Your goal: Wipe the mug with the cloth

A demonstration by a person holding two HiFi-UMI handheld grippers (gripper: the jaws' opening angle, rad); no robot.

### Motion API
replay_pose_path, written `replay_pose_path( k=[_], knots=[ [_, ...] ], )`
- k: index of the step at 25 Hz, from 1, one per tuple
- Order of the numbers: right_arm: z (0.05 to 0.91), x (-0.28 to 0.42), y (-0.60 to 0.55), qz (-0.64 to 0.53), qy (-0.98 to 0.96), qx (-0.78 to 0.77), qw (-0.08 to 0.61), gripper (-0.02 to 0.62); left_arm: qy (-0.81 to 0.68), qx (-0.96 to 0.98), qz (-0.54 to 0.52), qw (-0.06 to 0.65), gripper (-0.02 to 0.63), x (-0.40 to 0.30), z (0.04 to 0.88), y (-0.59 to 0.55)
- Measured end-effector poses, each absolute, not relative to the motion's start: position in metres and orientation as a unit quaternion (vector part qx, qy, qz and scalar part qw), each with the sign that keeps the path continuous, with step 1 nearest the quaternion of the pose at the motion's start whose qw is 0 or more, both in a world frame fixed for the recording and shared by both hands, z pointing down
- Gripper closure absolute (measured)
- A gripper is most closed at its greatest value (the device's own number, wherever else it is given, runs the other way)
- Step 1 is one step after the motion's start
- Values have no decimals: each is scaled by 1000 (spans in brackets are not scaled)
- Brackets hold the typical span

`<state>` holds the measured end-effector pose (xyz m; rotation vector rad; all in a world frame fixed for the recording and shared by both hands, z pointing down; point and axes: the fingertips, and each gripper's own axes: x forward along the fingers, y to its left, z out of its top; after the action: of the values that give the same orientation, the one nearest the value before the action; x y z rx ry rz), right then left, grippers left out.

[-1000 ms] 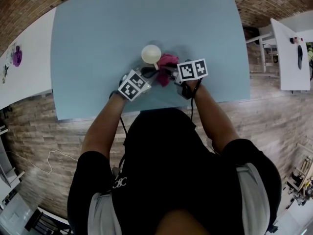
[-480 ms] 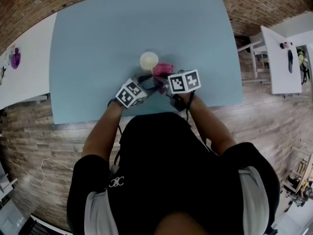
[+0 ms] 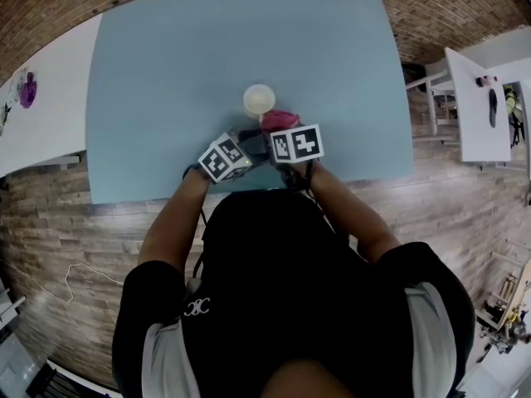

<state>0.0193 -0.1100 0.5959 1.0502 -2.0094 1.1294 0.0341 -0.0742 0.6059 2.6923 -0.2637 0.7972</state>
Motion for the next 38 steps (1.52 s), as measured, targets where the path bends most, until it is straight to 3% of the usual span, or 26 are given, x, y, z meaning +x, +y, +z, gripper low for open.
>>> replay_pose_path(
  k=[8,10,13,15,27,38],
  knots=[
    [626,21,-108,460,-728,410,302,557,-96,937,285,178,278,13,615,-58],
    [634,25,-108,463,-722,416,302,557,-114,932,275,205,363,3,614,-57],
    [640,33,-108,463,-721,424,293,557,-163,922,247,248,547,-17,611,-60],
    [639,37,-108,454,-728,429,282,557,-210,915,227,259,603,-32,610,-66],
    [602,61,-102,315,-789,461,258,557,-340,892,206,214,604,-68,599,-69],
    [592,69,-100,314,-779,475,262,557,-348,892,175,229,603,-68,600,-91]
  ],
)
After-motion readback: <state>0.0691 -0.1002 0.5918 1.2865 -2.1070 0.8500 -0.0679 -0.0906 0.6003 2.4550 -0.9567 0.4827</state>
